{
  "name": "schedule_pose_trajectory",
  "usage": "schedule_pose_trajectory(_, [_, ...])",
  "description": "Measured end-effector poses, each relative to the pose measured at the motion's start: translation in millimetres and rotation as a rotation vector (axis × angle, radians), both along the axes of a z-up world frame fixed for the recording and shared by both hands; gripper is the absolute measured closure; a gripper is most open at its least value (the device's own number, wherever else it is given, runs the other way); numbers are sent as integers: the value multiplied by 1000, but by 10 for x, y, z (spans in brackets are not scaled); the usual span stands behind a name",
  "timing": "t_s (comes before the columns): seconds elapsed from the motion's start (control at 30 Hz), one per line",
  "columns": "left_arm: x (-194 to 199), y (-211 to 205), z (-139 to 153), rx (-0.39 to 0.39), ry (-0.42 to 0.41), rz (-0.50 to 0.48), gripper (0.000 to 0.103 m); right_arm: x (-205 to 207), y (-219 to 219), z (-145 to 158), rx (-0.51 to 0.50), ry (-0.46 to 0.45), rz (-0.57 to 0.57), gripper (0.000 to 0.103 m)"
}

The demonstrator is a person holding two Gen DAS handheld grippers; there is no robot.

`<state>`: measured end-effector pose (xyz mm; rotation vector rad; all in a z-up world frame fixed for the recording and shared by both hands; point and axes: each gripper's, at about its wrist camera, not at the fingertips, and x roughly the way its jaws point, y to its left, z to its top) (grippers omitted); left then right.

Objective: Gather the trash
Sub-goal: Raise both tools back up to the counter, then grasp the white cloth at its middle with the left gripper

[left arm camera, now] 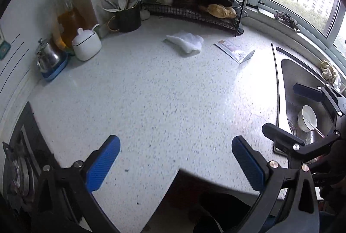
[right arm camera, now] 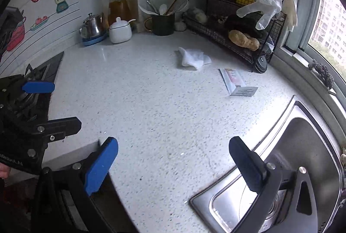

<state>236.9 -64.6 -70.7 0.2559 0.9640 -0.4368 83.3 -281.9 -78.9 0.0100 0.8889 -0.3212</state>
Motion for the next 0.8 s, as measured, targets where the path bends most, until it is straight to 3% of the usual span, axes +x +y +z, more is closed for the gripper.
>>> schedule_pose_trajectory(0.5, [1240, -952, 79, 9, 44, -16, 1, 391, -1129, 126, 30, 16, -109, 1])
schedule_pose_trajectory(0.8, [1900, -1252, -185, 43, 93, -68, 1, 639, -1502, 41, 59, 49, -198, 1])
